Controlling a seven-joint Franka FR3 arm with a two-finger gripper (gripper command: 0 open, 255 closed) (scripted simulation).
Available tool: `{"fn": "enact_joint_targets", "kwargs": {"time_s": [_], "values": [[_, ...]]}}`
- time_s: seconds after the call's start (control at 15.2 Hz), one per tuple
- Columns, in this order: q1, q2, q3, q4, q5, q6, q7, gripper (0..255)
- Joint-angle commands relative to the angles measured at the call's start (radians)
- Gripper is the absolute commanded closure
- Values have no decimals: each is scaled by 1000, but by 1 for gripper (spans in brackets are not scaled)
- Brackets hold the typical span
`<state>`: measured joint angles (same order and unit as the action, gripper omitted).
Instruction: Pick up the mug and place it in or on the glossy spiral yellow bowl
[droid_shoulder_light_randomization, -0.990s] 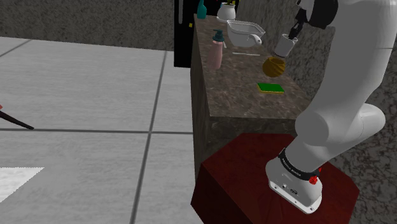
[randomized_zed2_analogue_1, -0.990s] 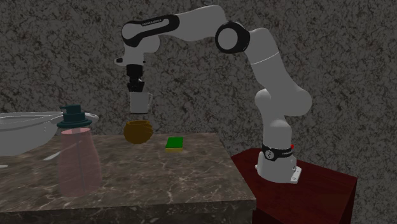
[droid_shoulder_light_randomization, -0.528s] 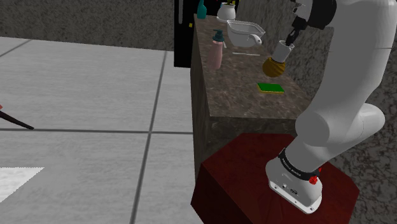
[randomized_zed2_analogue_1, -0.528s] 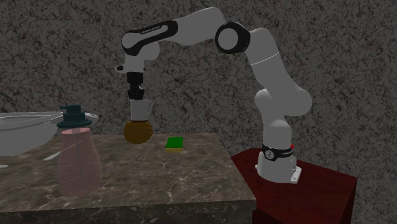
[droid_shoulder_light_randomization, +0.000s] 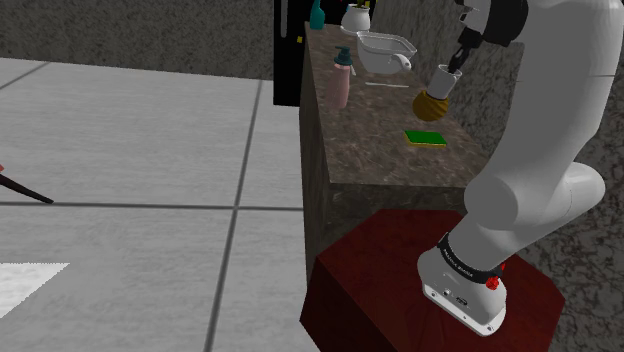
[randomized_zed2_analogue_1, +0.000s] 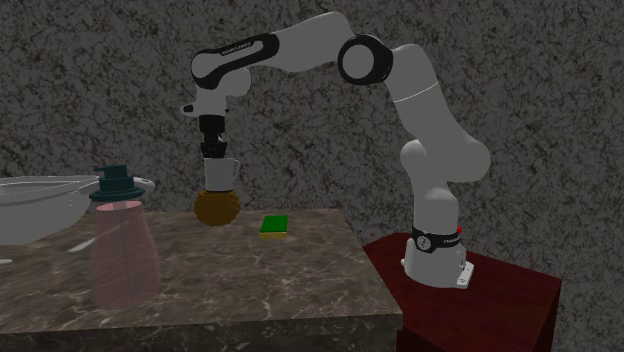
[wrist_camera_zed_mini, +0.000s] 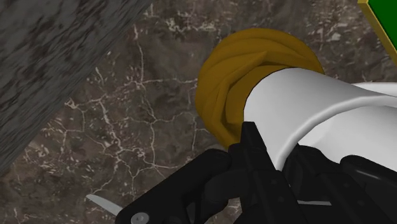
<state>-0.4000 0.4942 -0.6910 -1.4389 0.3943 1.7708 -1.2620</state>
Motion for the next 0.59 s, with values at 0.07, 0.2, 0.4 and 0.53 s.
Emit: {"fn": "enact_joint_targets", "kwargs": {"time_s": [0.07,0.2,0.4,0.53], "values": [[0,0,0,-2,0,0,0,0],[0,0,0,-2,0,0,0,0],[-7,-1,-2,31,-3,-32,4,0],[-24,0,-5,101,-6,-99,11,0]]}}
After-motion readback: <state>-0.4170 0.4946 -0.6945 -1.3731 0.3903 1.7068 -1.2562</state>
